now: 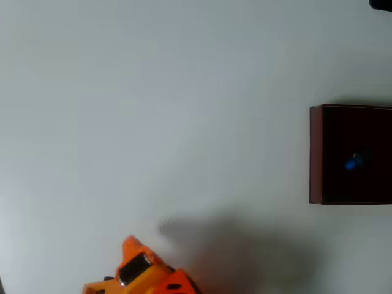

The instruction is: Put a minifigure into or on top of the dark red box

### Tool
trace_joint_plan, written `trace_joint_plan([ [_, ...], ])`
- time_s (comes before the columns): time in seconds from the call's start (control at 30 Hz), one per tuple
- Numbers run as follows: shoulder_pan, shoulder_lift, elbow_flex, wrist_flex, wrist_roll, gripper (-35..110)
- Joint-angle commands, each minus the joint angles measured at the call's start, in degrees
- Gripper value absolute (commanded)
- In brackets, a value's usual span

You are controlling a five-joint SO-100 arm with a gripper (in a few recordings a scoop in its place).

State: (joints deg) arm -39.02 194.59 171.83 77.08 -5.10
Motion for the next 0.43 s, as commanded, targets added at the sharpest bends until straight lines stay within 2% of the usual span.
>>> trace_joint_plan([
  [0.0, -0.53, 0.53, 1.05, 0.53, -1.32, 0],
  [0.4, -1.85, 0.53, 1.05, 0.53, -1.85, 0],
])
